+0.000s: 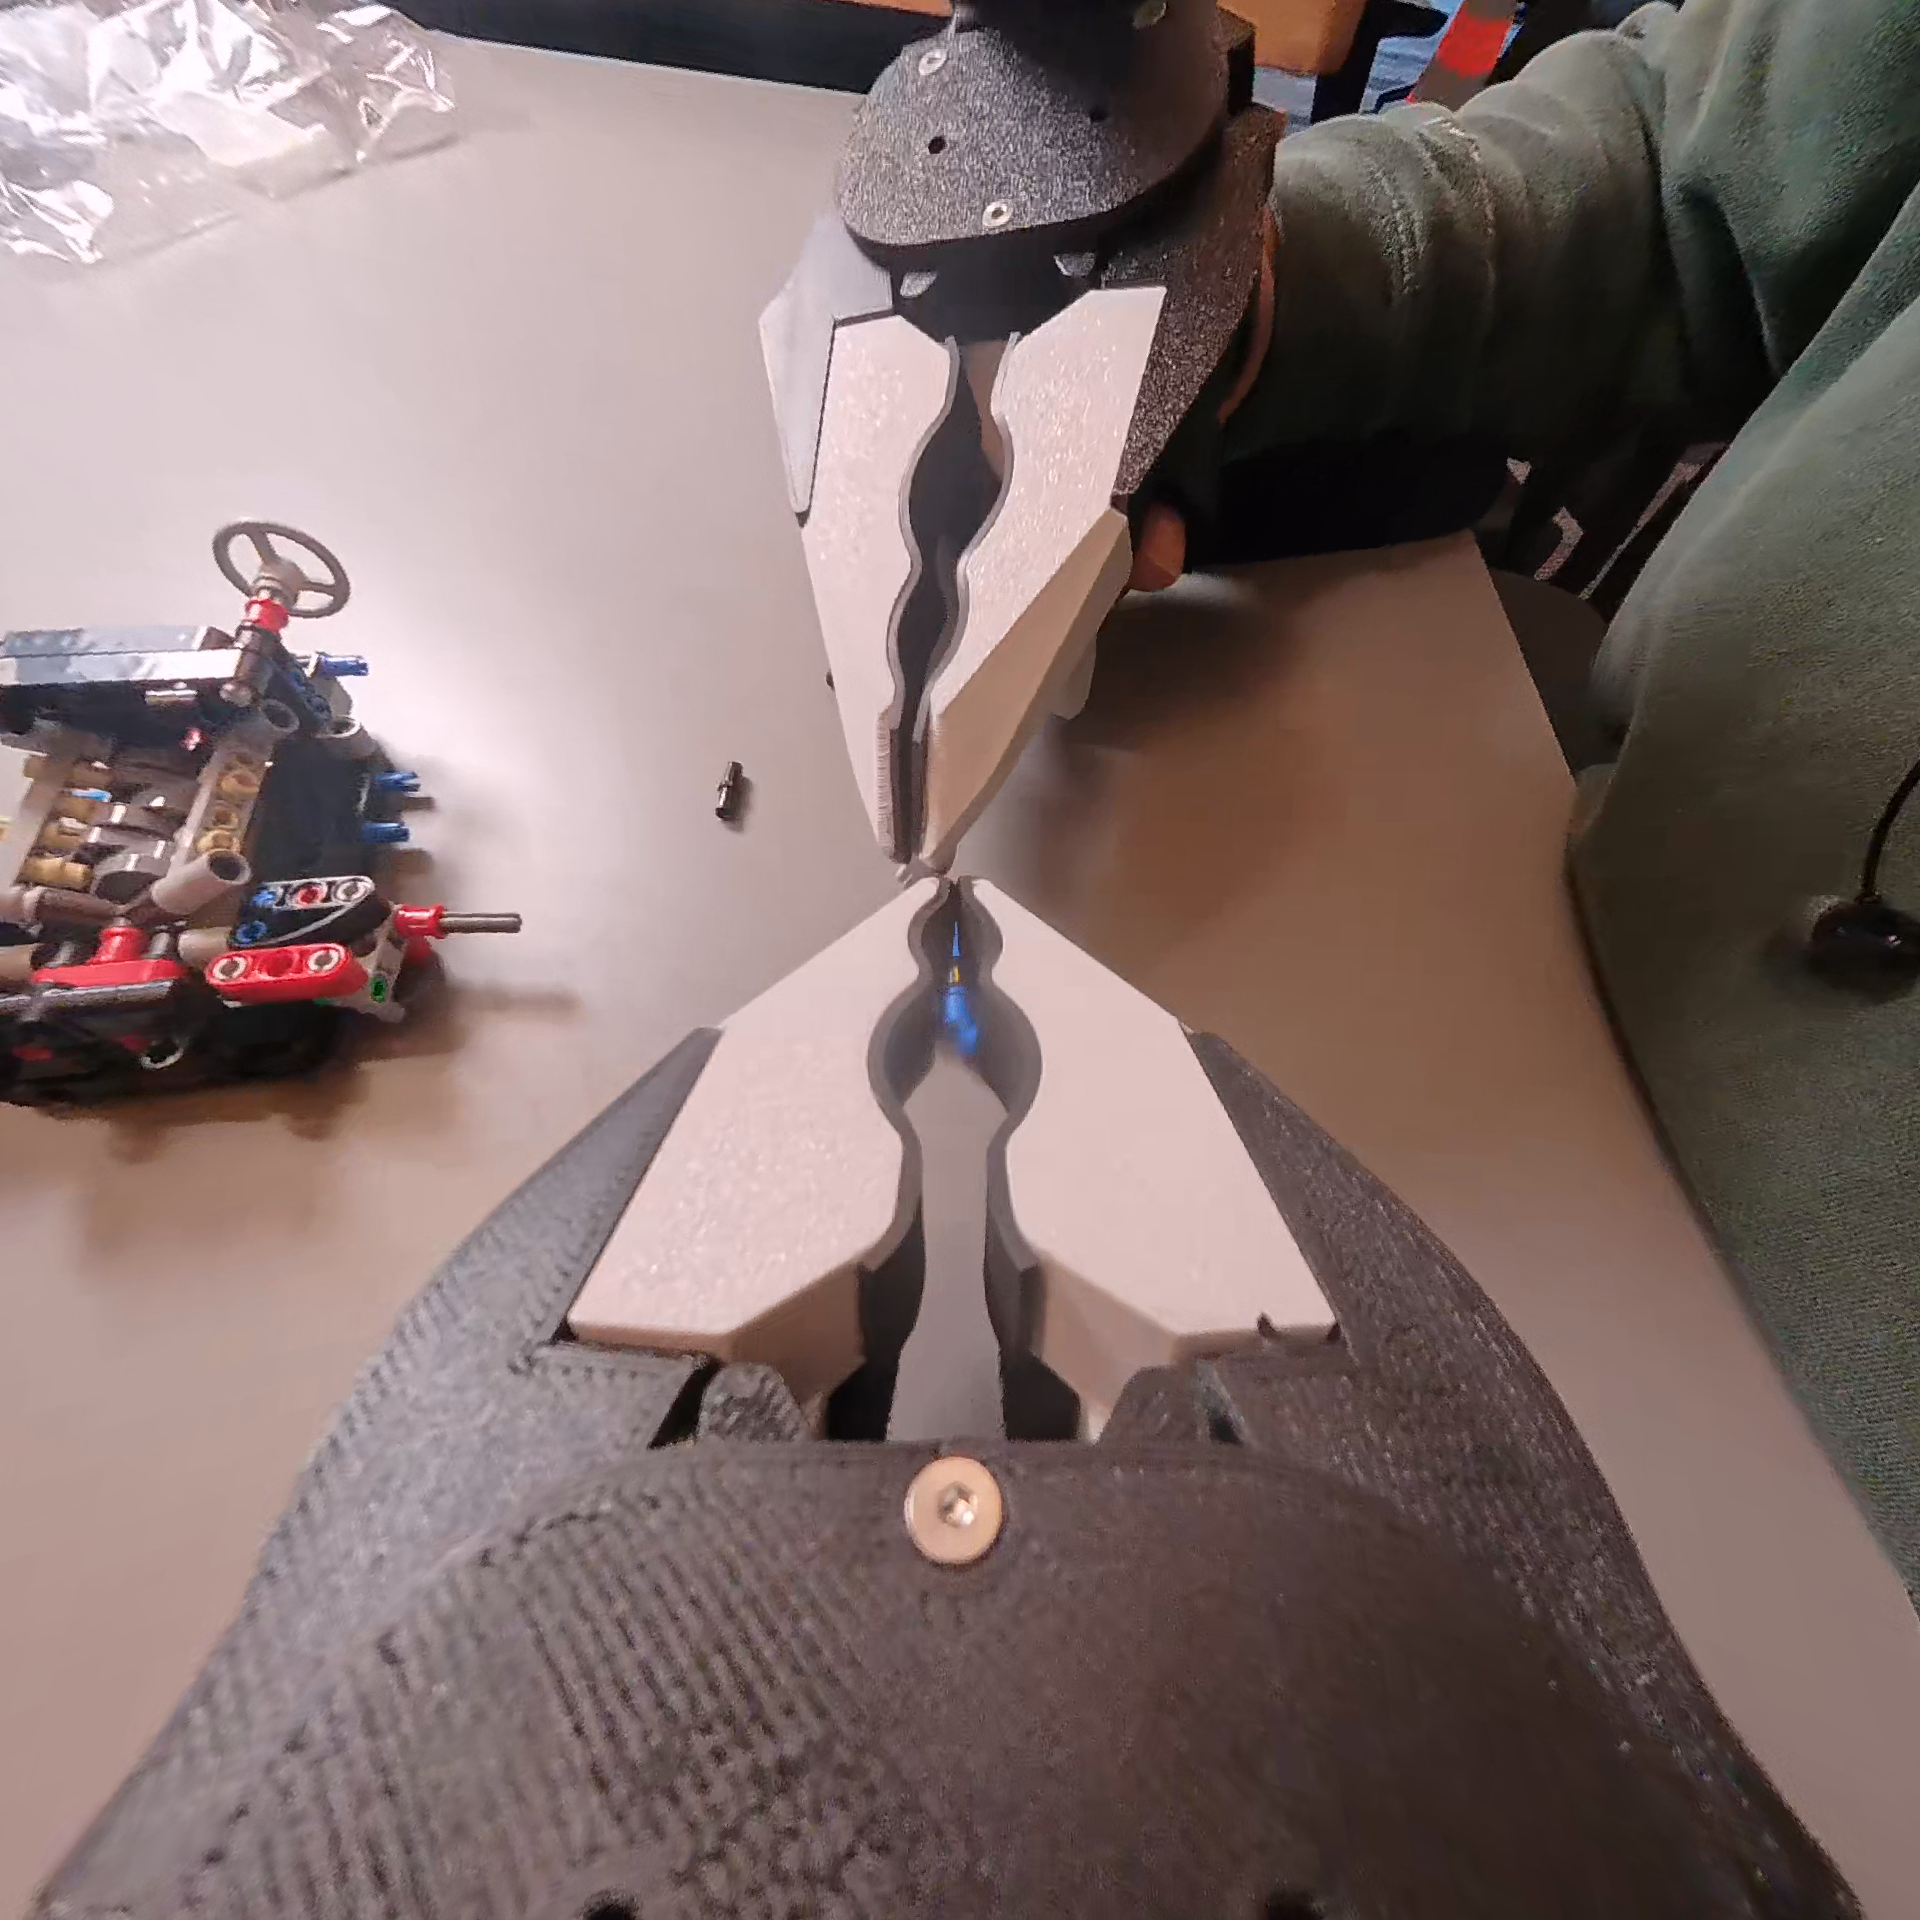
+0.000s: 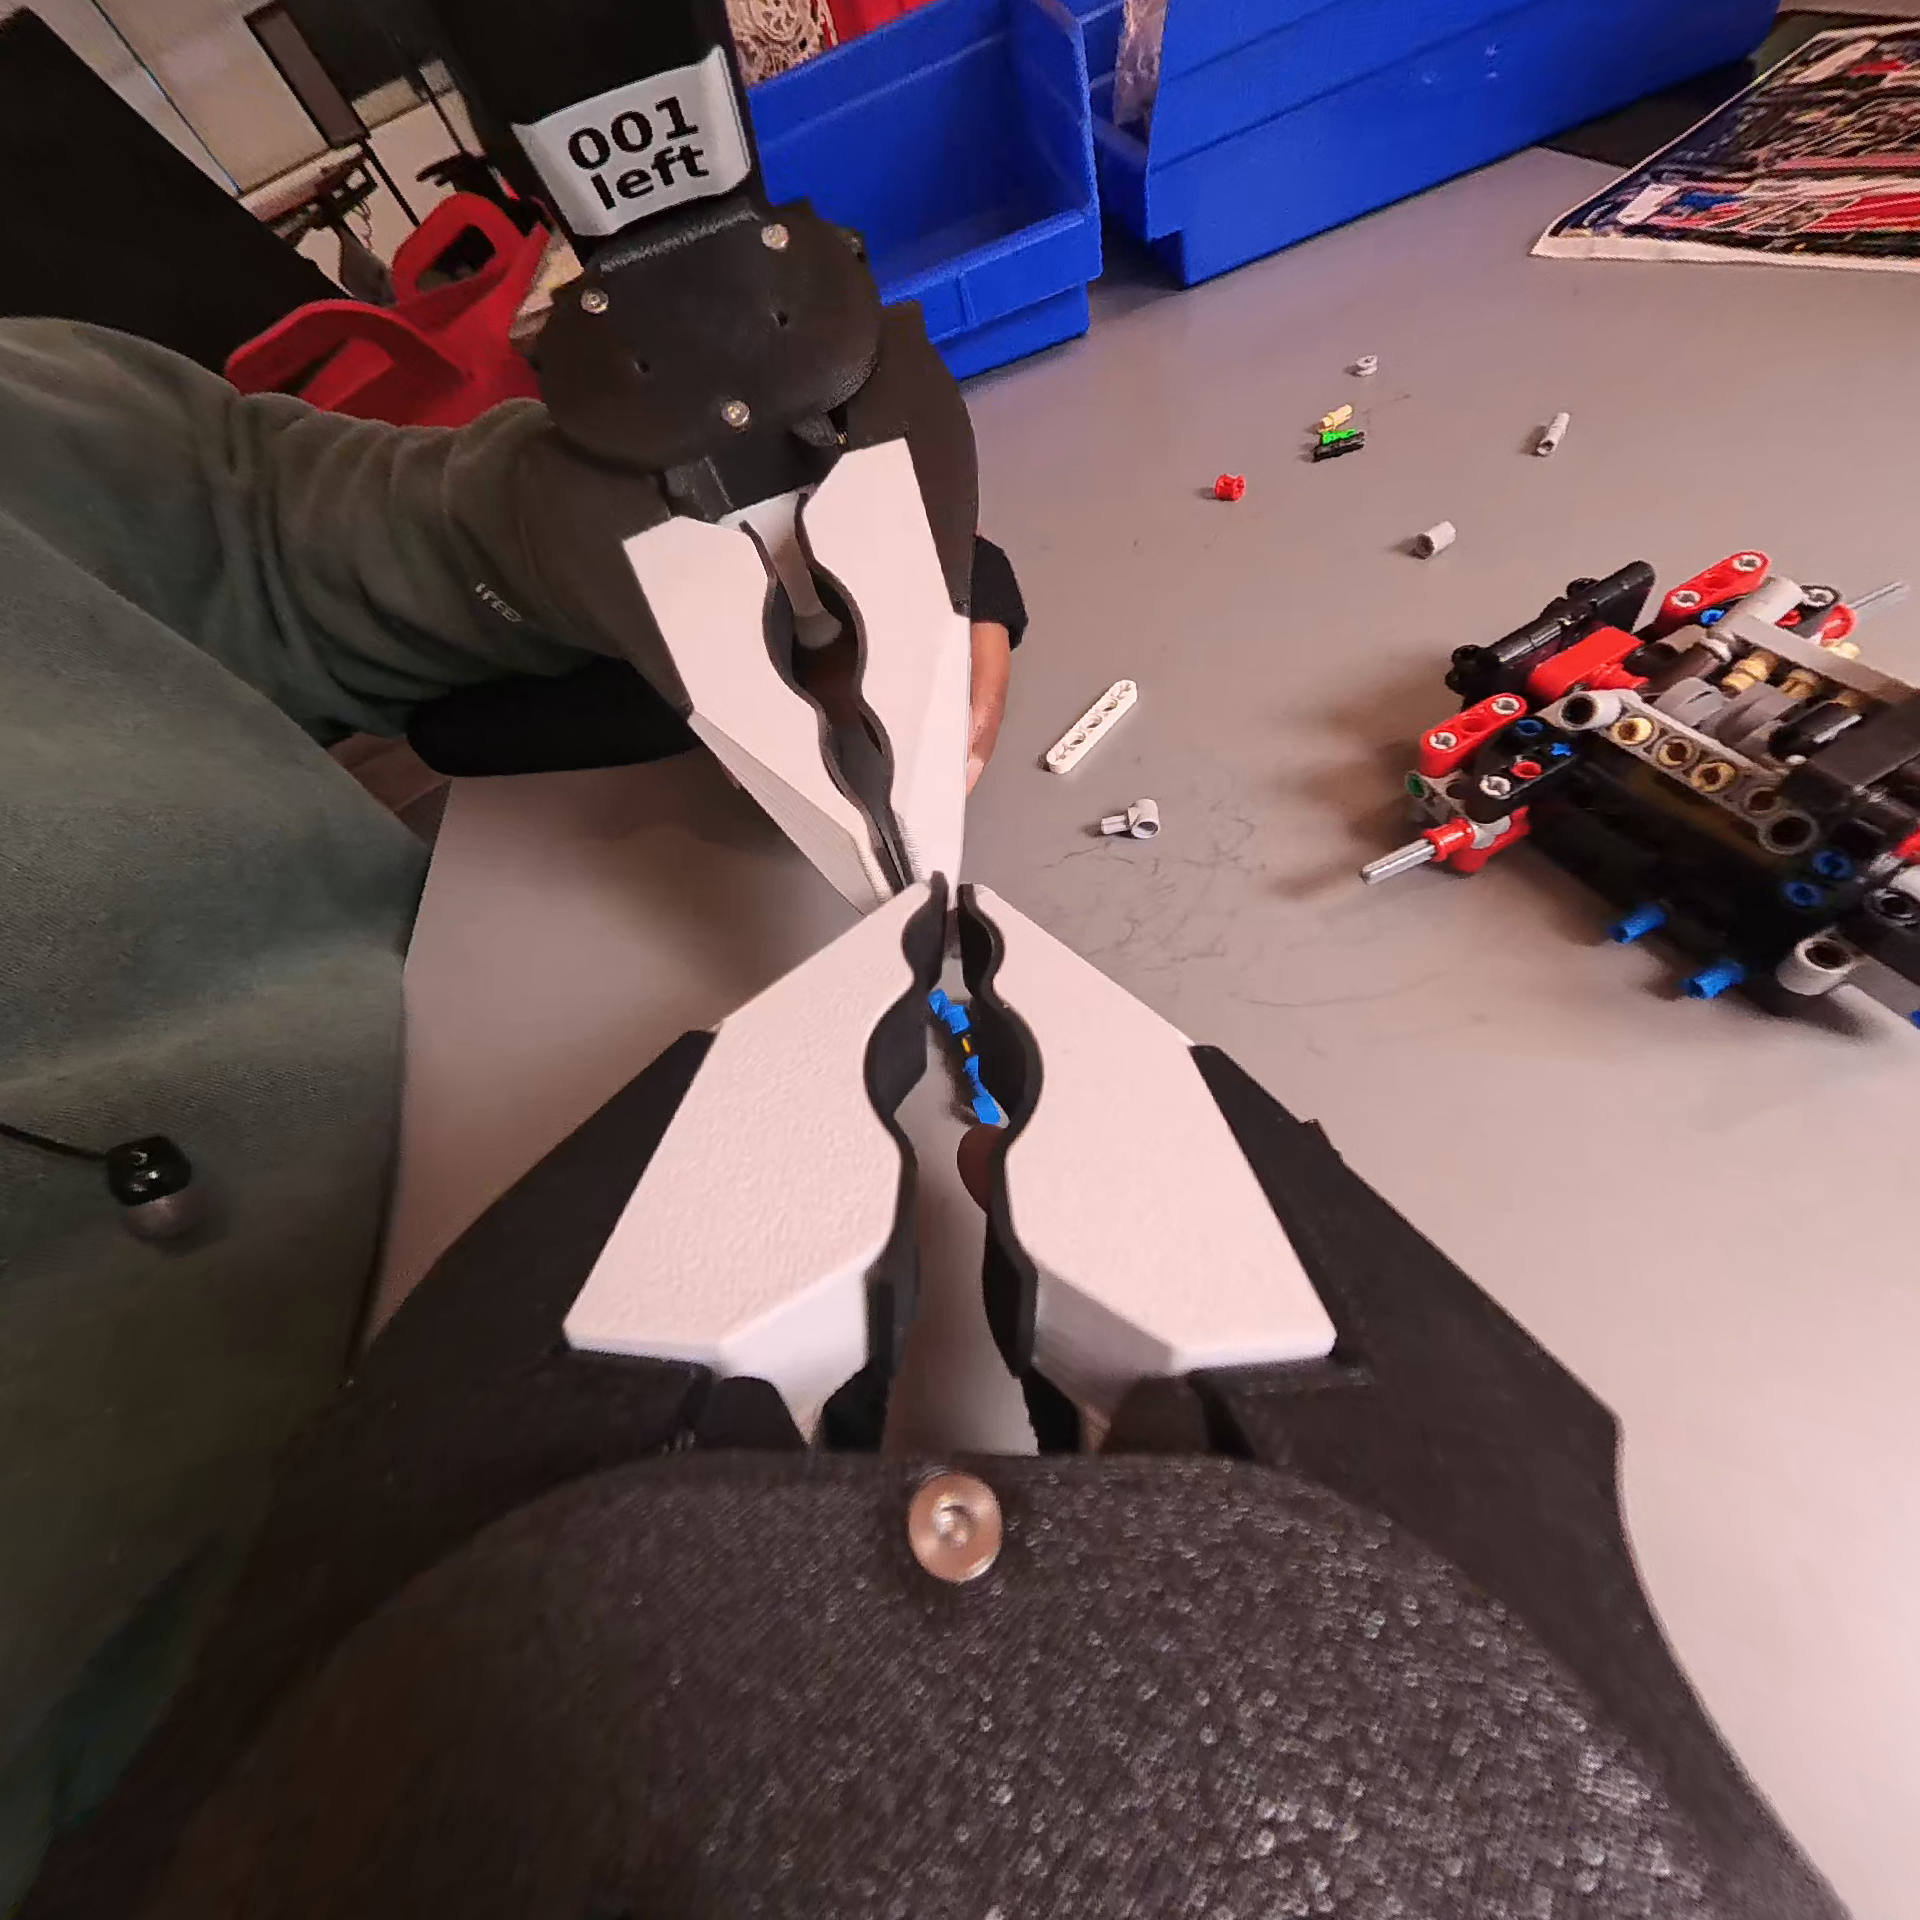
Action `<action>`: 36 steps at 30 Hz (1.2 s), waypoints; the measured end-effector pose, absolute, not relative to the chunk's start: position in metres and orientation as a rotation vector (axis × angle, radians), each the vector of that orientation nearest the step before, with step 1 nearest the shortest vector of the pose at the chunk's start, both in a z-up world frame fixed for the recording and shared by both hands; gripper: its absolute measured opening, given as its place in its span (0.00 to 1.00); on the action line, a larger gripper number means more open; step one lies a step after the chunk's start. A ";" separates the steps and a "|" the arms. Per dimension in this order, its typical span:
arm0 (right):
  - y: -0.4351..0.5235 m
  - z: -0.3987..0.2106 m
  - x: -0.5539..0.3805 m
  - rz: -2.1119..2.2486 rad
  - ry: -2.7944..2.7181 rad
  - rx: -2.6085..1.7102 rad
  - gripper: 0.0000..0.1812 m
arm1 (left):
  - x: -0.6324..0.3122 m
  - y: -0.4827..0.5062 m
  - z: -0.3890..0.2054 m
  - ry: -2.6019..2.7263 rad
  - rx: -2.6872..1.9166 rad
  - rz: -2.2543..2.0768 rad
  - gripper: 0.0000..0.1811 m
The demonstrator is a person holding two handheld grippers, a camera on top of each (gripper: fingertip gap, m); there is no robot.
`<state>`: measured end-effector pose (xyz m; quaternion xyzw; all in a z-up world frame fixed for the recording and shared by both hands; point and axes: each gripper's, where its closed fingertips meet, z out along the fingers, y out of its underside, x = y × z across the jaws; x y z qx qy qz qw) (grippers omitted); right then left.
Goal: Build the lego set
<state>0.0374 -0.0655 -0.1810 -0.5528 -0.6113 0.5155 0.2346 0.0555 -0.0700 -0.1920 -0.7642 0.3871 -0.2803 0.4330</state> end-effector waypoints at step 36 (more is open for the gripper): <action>-0.068 -0.231 0.049 0.744 -2.191 -1.140 0.13 | 0.021 -0.073 -0.231 1.012 -2.168 -0.665 0.09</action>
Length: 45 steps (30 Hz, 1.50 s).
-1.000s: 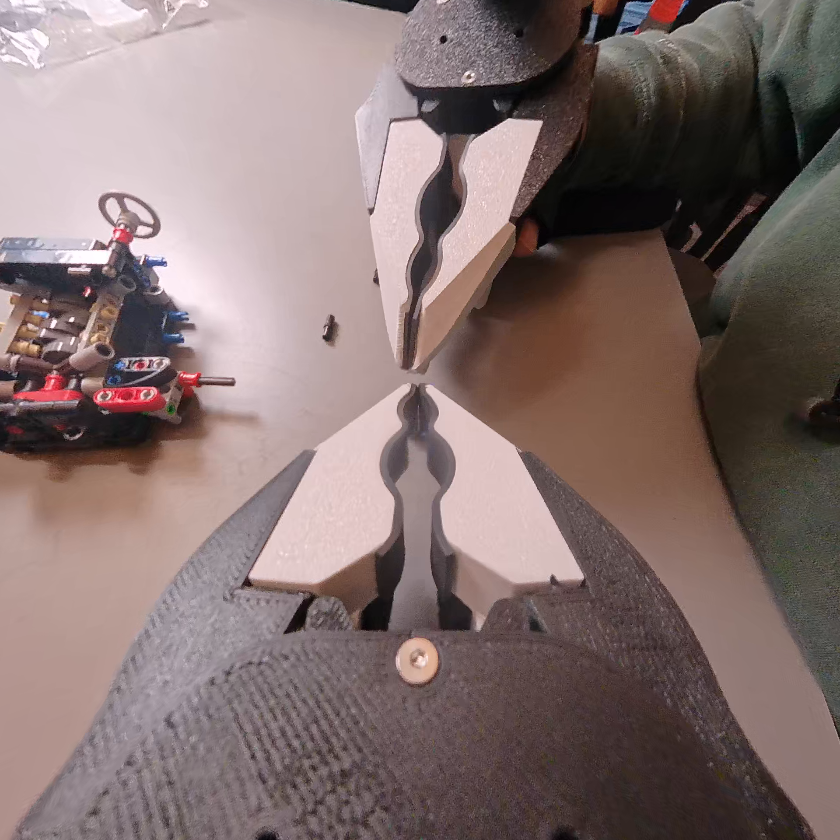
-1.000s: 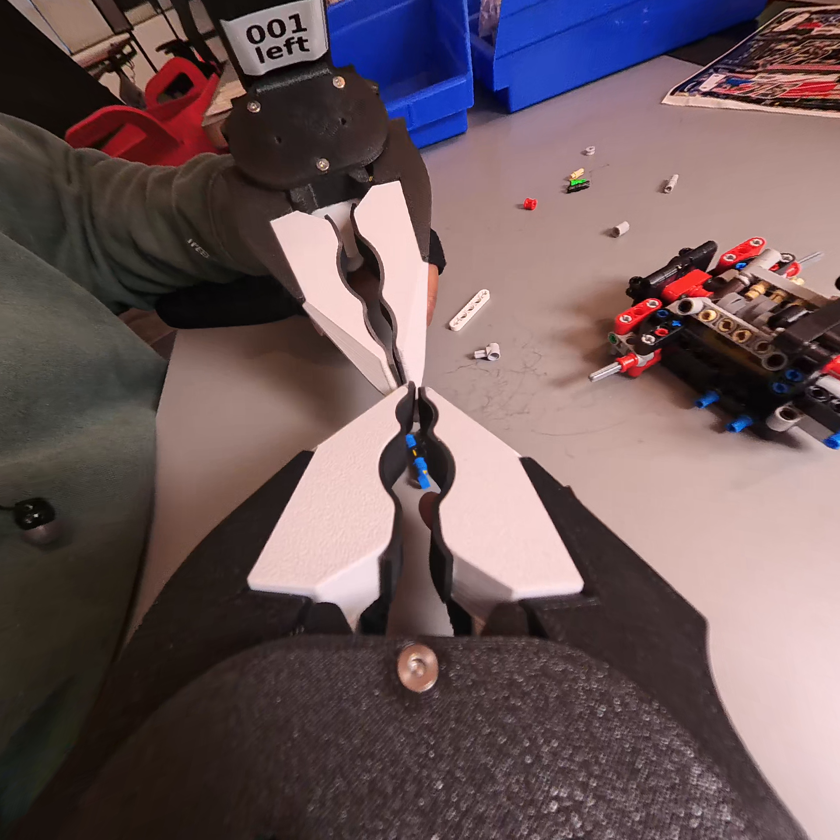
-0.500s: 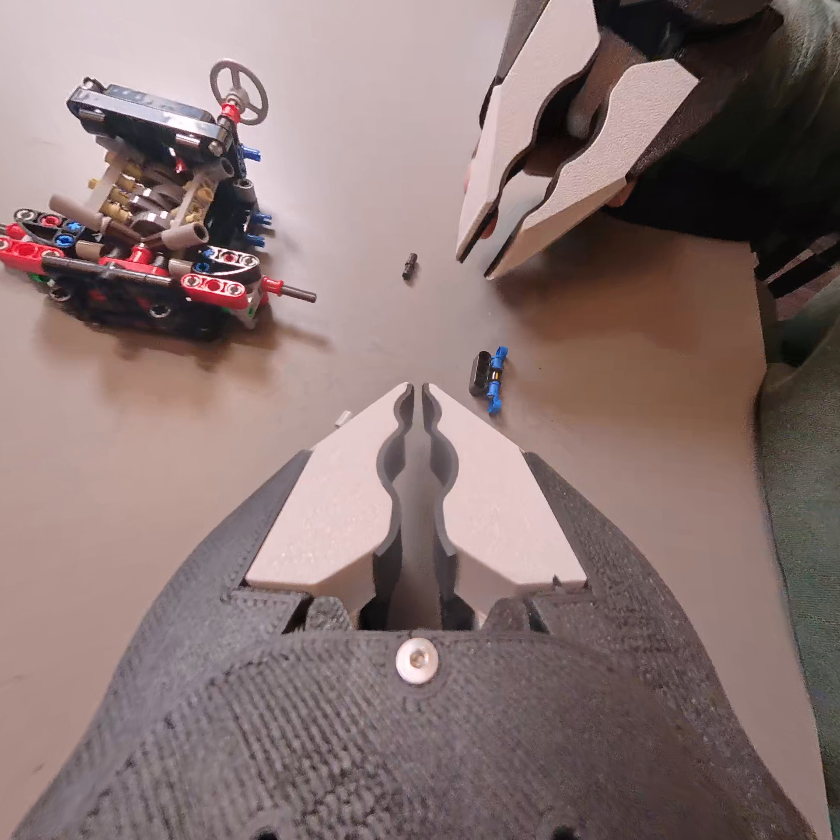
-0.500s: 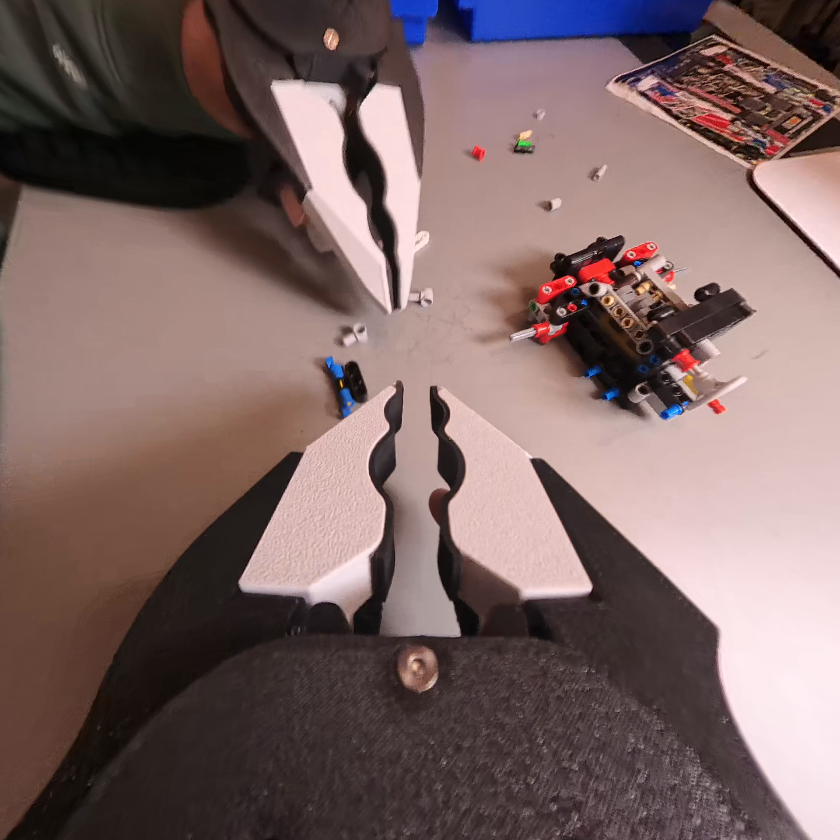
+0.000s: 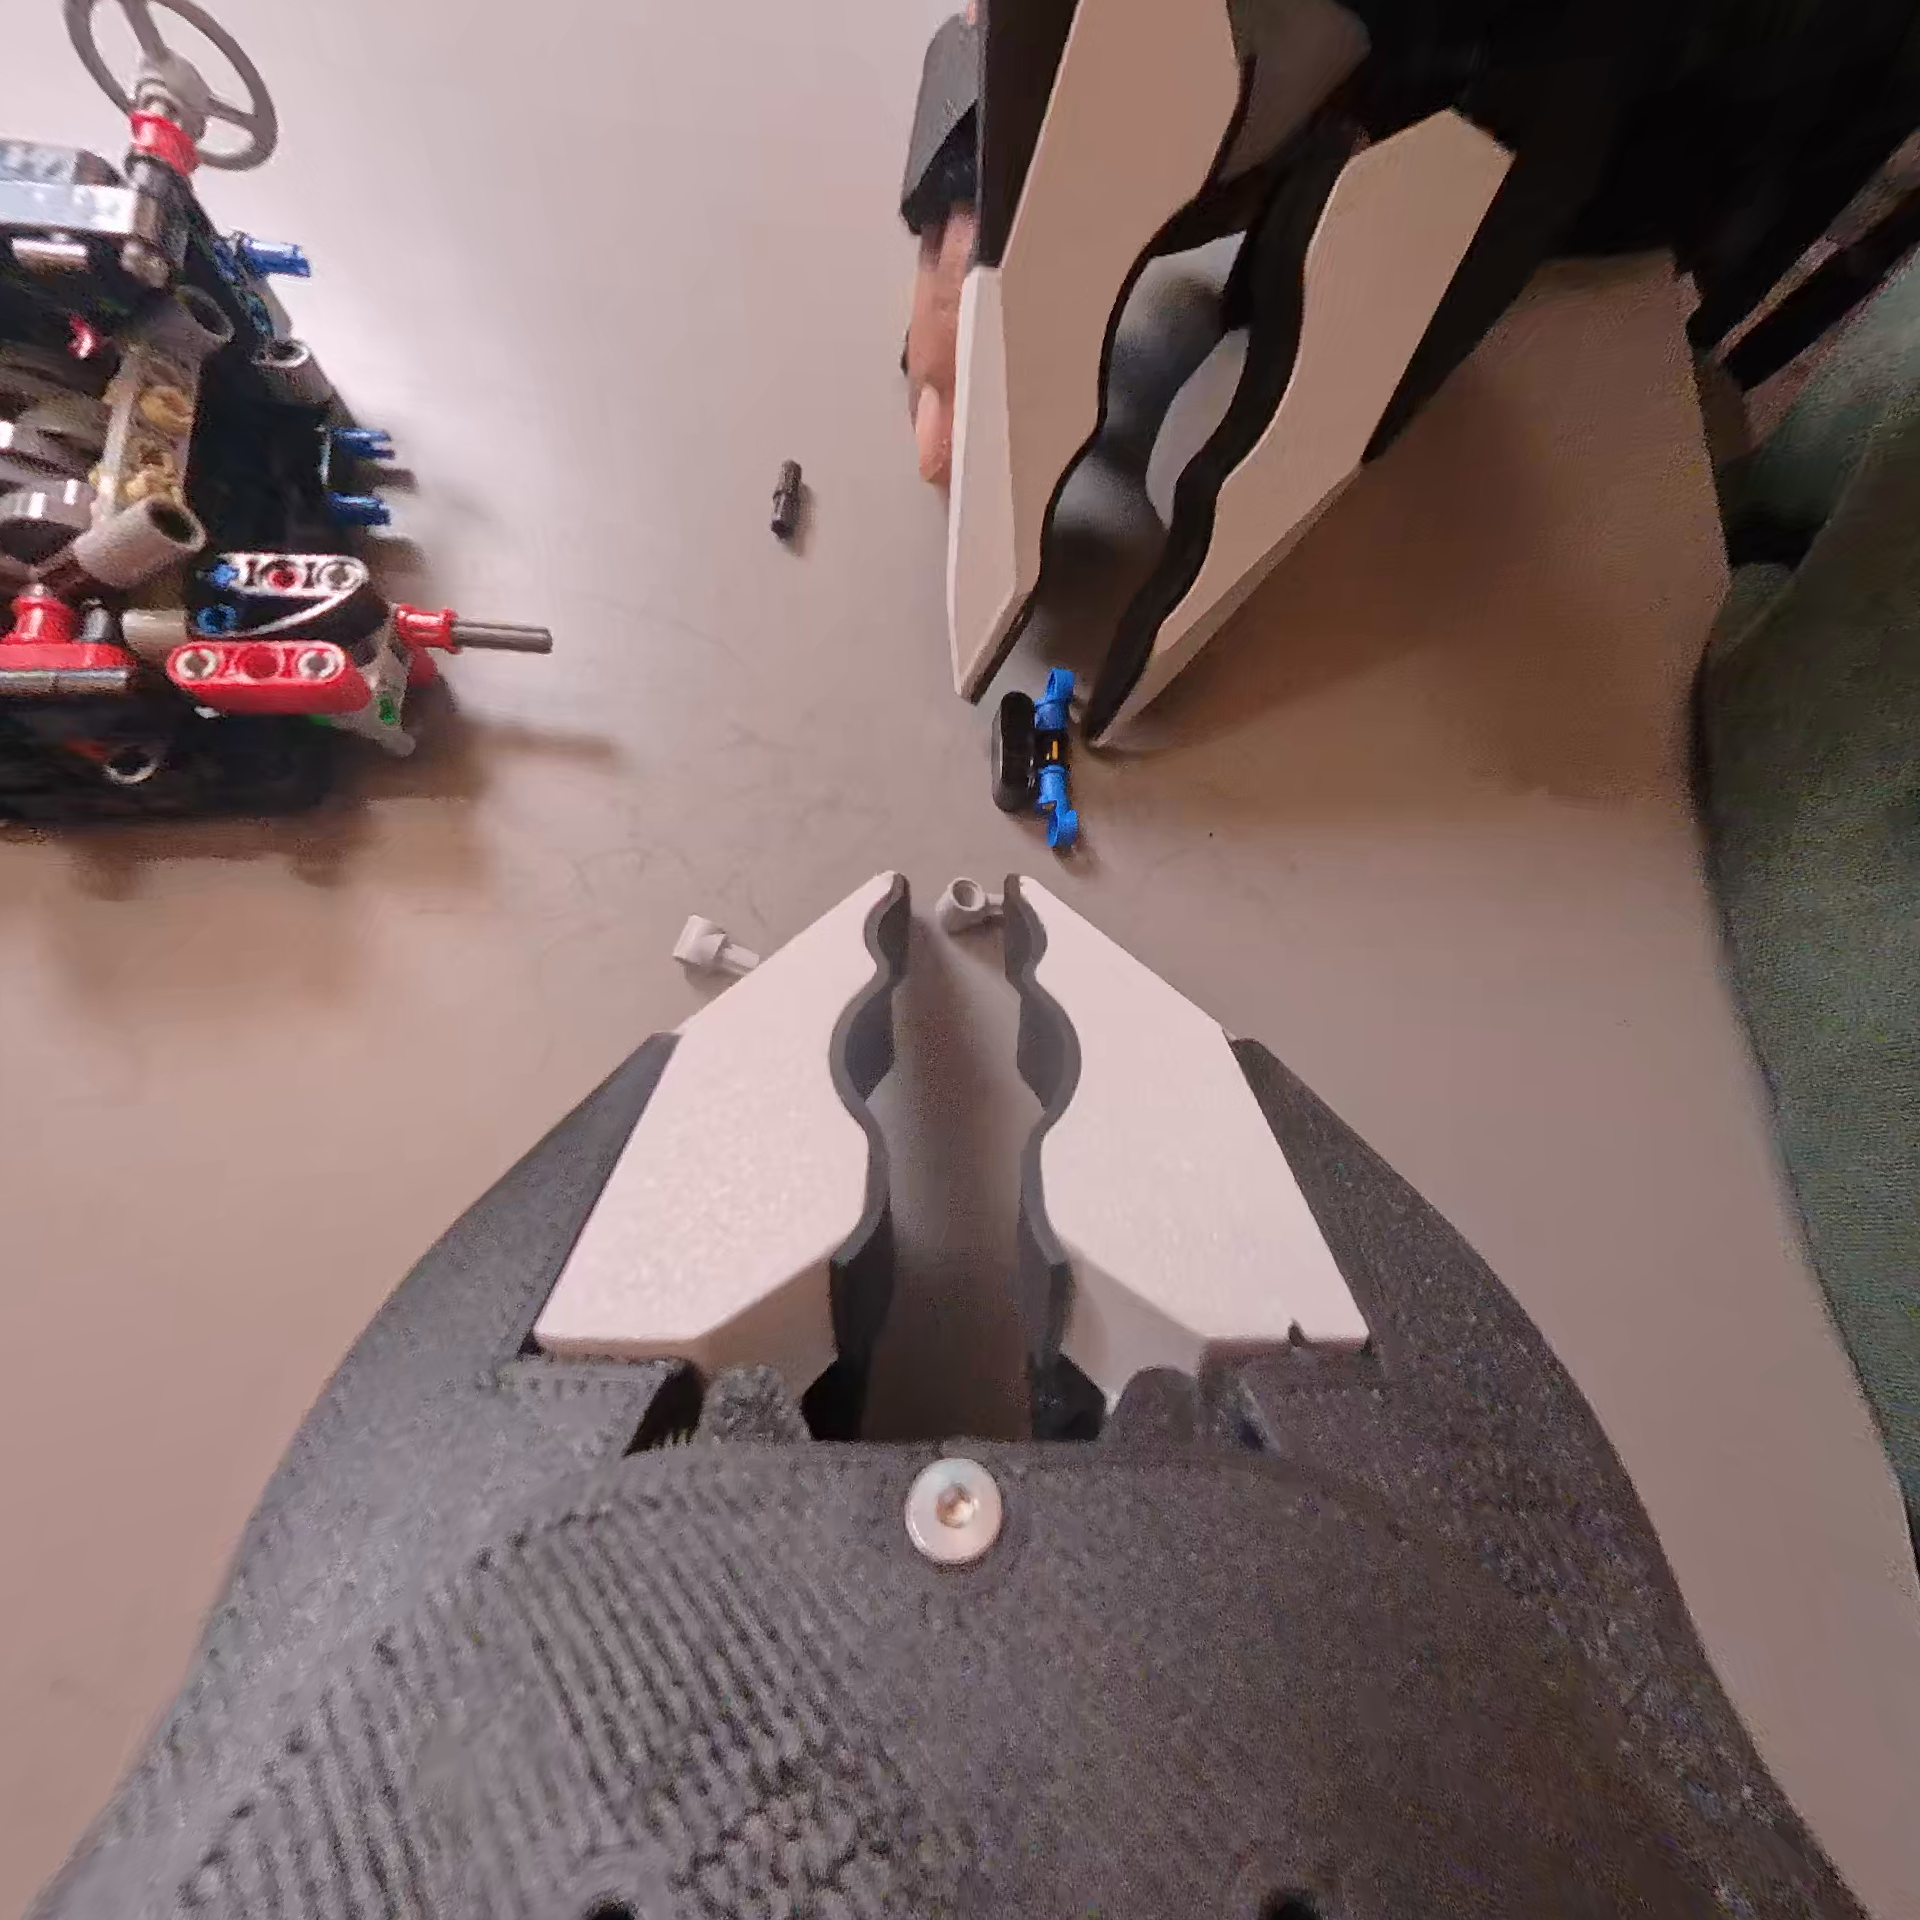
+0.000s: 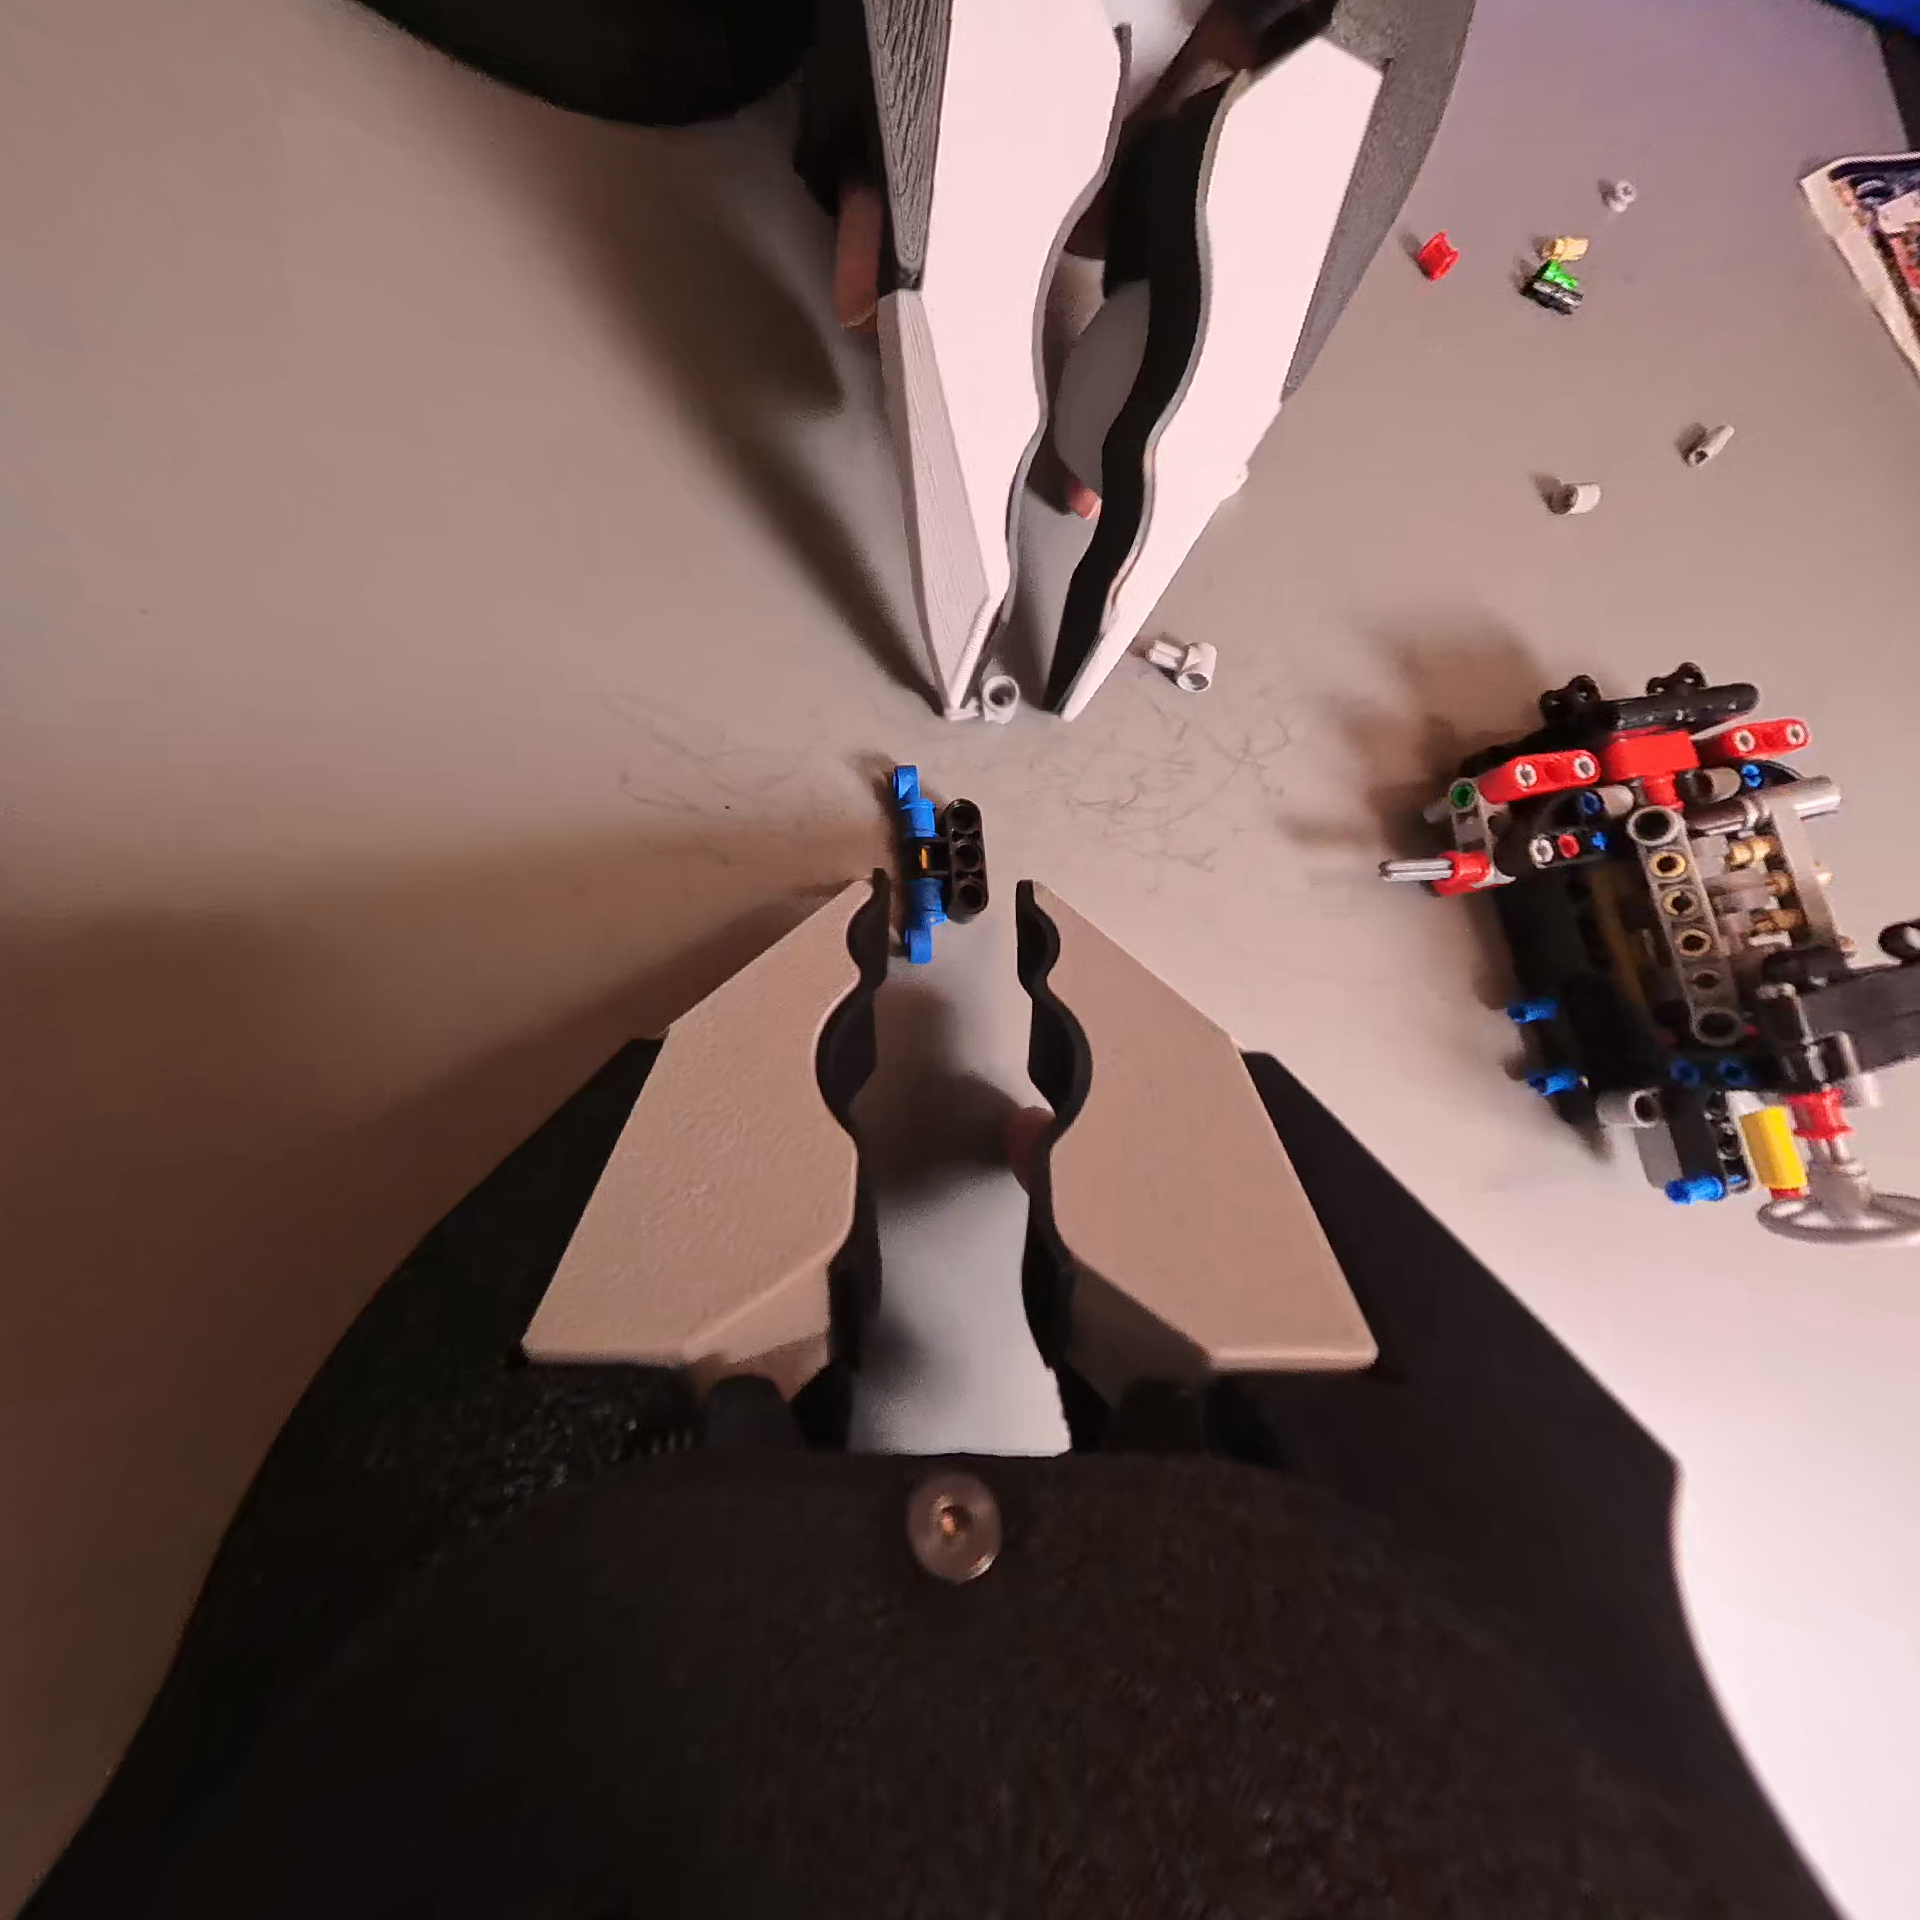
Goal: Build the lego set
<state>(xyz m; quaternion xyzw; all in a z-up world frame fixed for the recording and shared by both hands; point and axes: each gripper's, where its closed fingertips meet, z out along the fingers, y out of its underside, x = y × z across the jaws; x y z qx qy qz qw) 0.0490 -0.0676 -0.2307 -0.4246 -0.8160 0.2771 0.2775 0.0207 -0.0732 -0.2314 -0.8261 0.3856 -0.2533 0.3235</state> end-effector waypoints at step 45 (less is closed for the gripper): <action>-0.044 -0.229 0.050 0.671 -2.150 -1.771 0.28 | -0.003 -0.072 -0.224 0.960 -2.158 -0.543 0.03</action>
